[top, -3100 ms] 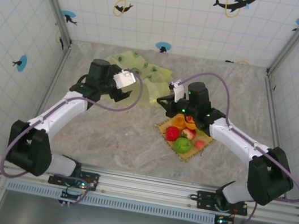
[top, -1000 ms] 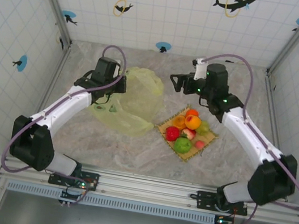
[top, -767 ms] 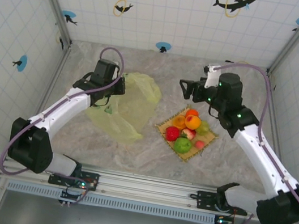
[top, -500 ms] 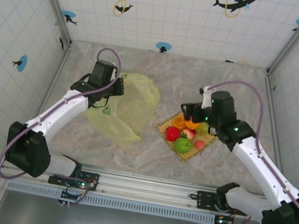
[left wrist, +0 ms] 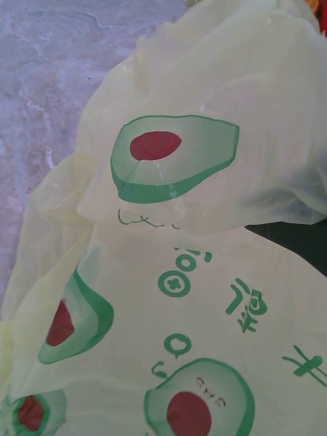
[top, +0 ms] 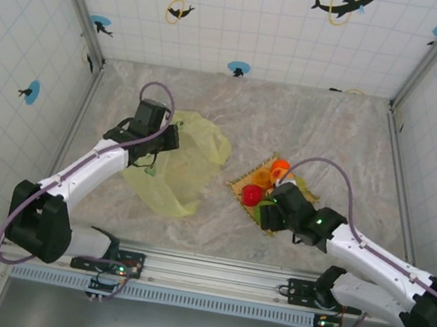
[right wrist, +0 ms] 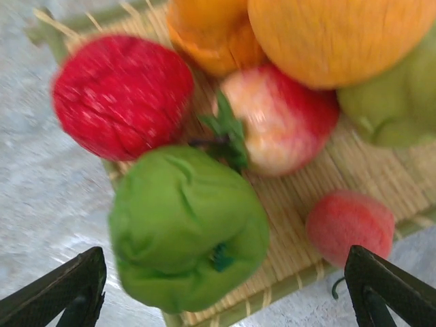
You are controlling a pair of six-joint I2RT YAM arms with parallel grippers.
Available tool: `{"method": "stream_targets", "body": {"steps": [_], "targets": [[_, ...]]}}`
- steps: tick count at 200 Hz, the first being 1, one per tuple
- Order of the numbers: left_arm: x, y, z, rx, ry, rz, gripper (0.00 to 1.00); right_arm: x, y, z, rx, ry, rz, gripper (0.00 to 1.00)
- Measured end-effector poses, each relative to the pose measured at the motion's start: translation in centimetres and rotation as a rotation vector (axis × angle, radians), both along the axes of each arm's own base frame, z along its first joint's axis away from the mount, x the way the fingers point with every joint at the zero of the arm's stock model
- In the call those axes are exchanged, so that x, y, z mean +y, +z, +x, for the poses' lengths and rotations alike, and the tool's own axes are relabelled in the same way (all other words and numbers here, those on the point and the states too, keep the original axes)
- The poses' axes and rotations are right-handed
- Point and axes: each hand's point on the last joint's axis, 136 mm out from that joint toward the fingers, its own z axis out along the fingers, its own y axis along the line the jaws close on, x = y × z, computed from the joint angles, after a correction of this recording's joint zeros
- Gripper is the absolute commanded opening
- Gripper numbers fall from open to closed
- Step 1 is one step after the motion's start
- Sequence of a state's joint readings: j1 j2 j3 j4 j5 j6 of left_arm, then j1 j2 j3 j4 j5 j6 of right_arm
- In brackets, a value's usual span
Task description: Place the fruits into the plastic bag
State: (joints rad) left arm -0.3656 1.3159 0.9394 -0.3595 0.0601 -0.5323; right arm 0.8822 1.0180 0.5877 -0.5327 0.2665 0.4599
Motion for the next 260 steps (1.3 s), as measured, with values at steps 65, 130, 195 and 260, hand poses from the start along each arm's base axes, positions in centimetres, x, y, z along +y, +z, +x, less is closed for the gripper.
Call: {"method": "stream_targets", "body": {"steps": [65,130,195,260], "targets": [[-0.8,0.5,0.3,-0.014,-0.019,-0.043,0.0,0.9,-1.2,0.8,0.041,-0.011,0.073,0.94],[-1.2,-0.1,0.2,0.007,-0.034,-0.054,0.0,1.9,-1.7,1.0,0.061,0.007,0.119,0.88],[-1.4,-0.1,0.1,0.01,-0.041,-0.06,0.0,1.7,-3.0,0.5,0.105,0.01,0.117,0.78],[-1.4,-0.1,0.1,0.011,-0.044,-0.063,0.0,1.8,-2.3,0.0,0.104,0.029,0.14,0.67]]}}
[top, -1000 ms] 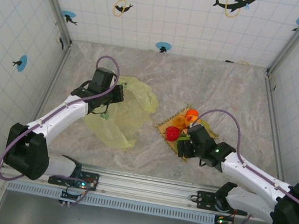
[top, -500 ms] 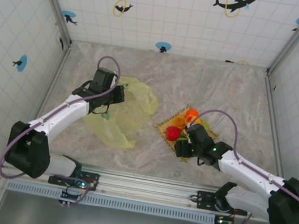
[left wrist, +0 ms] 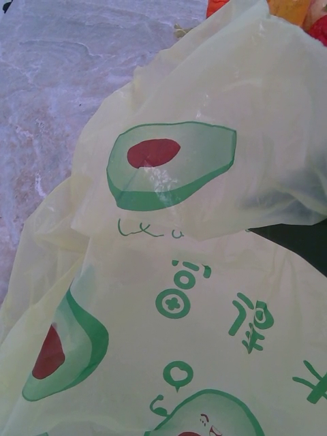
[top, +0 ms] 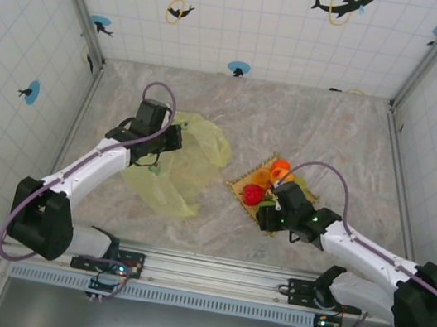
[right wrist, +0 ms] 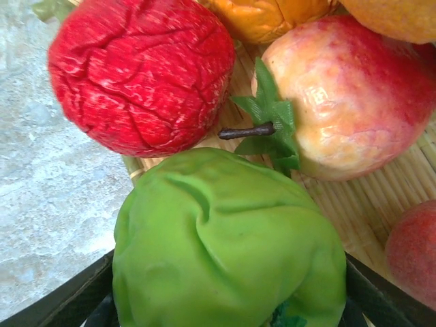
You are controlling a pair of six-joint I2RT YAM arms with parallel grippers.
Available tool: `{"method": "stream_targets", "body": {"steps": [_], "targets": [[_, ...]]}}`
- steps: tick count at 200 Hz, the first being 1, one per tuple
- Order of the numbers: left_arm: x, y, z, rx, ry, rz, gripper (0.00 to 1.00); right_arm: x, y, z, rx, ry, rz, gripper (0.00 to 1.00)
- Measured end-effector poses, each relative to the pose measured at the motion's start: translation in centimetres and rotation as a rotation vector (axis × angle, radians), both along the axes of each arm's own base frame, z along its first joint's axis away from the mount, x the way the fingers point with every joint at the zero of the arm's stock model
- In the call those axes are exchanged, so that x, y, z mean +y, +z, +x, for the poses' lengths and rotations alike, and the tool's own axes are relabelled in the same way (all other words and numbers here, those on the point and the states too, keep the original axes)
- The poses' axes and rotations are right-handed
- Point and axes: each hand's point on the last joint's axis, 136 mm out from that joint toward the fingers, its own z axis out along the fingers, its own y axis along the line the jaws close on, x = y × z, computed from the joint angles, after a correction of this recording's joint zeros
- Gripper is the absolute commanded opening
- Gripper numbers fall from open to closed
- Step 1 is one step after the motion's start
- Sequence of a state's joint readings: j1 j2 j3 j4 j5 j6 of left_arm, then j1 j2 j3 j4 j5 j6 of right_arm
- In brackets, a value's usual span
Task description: Place the fruits into the plastic bag
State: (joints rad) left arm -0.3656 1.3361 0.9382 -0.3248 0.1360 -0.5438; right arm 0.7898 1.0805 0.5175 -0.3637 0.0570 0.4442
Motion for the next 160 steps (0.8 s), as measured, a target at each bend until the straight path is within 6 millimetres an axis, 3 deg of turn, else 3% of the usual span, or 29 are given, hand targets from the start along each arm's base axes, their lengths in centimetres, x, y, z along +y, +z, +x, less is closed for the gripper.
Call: {"method": "stream_targets", "body": {"steps": [27,48,87,117,160], "targets": [[-0.1,0.0,-0.1,0.003,-0.003,-0.005,0.0,-0.3,1.2,-0.5,-0.005,0.014,0.009,0.64],[-0.2,0.0,-0.1,0.008,-0.005,-0.013,0.0,0.4,3.5,-0.5,-0.033,0.042,0.057,0.63],[-0.6,0.0,-0.7,0.038,-0.005,-0.047,0.0,5.3,8.4,-0.2,-0.113,0.164,0.26,0.61],[-1.0,0.9,-1.3,0.053,-0.001,-0.106,0.0,9.8,8.2,-0.5,-0.115,0.279,0.334,0.59],[-1.7,2.8,-2.1,0.051,0.004,-0.195,0.0,14.0,6.8,0.1,-0.15,0.38,0.371,0.58]]}}
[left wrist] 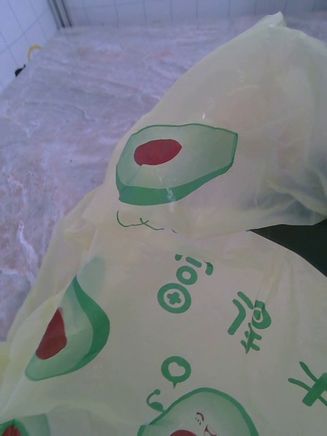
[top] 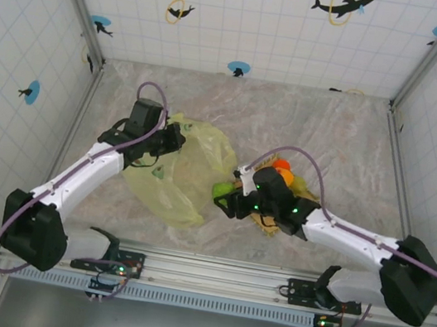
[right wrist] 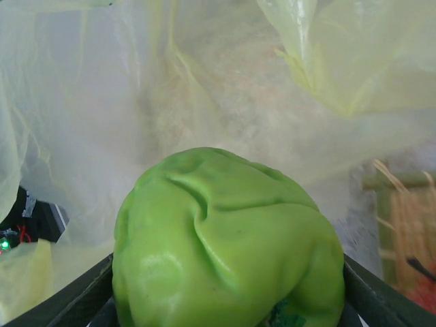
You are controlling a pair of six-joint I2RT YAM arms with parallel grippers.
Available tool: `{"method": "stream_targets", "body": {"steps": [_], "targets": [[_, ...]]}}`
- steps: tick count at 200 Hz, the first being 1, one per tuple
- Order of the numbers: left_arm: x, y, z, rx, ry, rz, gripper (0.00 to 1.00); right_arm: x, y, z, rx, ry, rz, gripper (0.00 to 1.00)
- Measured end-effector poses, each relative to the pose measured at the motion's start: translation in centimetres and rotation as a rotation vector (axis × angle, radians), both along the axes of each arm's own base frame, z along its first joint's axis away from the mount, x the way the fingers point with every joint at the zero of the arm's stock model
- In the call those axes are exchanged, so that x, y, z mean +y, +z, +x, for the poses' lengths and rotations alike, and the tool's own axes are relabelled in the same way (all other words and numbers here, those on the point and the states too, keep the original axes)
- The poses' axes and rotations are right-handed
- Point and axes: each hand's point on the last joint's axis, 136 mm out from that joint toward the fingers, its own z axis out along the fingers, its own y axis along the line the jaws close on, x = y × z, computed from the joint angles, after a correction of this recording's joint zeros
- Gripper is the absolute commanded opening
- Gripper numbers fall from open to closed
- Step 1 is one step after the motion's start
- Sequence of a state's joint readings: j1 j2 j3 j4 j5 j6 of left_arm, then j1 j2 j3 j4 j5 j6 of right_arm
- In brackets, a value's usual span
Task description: Place the fruits into the plastic bag
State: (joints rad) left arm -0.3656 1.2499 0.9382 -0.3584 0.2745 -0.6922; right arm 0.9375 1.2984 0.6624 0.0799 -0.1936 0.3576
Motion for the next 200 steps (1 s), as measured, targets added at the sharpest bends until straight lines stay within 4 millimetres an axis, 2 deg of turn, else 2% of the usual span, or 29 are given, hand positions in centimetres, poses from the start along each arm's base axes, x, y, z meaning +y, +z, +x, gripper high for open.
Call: {"method": "stream_targets", "body": {"steps": [33,56,90,108,123,158,182,200], "targets": [[-0.5,0.7,-0.5,0.02,0.003,-0.061,0.0,2.2,-0.8,1.0,-0.05,0.029,0.014,0.56],[-1.0,1.1,-0.7,0.035,0.006,-0.107,0.0,2.8,-0.9,2.5,-0.089,0.001,0.009,0.56],[-1.5,1.6,-1.2,0.038,0.009,-0.16,0.0,1.9,0.8,6.3,-0.157,-0.126,0.045,0.56],[-1.5,1.7,-1.5,0.035,0.012,-0.18,0.0,1.2,1.3,7.6,-0.168,-0.173,0.059,0.56],[-1.6,1.8,-1.6,0.03,0.018,-0.196,0.0,1.4,1.5,7.6,-0.161,-0.177,0.074,0.56],[-2.1,1.9,-1.5,0.031,0.013,-0.223,0.0,3.1,1.5,5.9,-0.134,-0.134,0.118,0.57],[-2.6,2.0,-1.5,0.027,-0.003,-0.237,0.0,3.7,0.1,5.8,-0.078,-0.158,0.122,0.58],[-2.9,1.9,-1.6,0.026,-0.011,-0.247,0.0,3.7,-1.8,6.1,-0.025,-0.208,0.097,0.58]]}}
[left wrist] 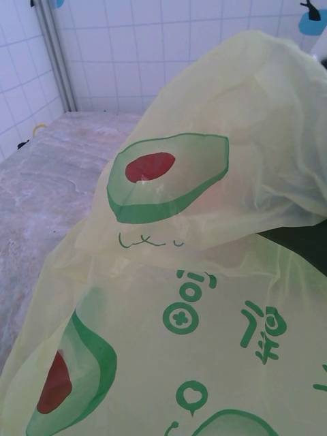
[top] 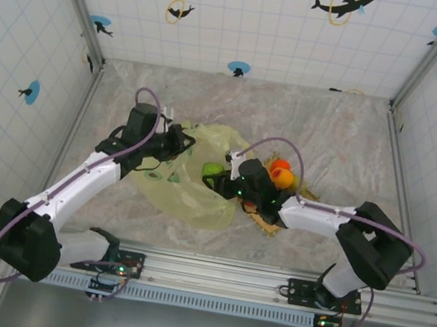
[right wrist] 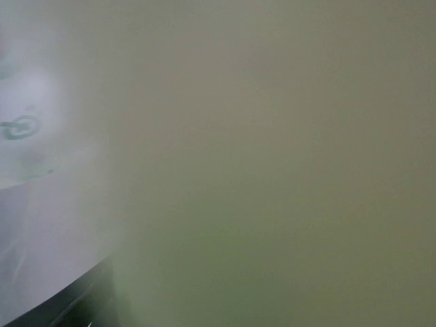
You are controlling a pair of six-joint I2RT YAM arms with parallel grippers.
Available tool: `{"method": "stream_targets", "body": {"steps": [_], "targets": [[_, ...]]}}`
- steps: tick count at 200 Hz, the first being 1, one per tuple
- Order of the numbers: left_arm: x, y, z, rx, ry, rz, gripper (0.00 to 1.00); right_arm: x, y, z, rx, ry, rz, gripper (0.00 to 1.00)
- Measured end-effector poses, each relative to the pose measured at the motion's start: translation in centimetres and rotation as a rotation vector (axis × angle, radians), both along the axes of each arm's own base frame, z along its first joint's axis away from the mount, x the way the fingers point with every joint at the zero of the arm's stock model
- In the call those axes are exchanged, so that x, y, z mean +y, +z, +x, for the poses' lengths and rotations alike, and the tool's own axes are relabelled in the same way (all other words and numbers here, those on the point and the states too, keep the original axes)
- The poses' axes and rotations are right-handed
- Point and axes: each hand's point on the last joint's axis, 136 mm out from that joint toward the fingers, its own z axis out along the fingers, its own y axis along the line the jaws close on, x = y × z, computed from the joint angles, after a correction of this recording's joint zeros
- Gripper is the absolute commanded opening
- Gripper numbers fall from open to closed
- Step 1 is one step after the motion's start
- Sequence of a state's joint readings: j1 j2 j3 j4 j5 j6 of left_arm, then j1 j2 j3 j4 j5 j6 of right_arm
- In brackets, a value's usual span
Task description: Place the fruits into the plastic bag
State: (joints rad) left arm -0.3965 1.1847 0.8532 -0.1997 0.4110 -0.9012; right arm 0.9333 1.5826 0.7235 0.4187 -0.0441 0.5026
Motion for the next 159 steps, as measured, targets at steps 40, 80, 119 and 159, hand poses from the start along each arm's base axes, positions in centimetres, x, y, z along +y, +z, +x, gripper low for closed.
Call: {"method": "stream_targets", "body": {"steps": [40,80,119,159], "targets": [[-0.2,-0.3,0.0,0.006,0.003,-0.021,0.0,1.2,-2.8,0.9,0.114,-0.101,-0.009,0.6],[-0.6,-0.4,0.2,0.003,-0.011,-0.033,0.0,4.6,-2.0,2.0,0.165,-0.136,0.058,0.69],[-0.9,-0.5,0.5,-0.001,-0.017,-0.038,0.0,7.2,-0.1,2.5,0.188,-0.09,0.126,0.8],[-0.9,-0.3,0.6,-0.012,-0.021,-0.041,0.0,7.8,0.2,1.8,0.207,-0.028,0.138,0.87]]}}
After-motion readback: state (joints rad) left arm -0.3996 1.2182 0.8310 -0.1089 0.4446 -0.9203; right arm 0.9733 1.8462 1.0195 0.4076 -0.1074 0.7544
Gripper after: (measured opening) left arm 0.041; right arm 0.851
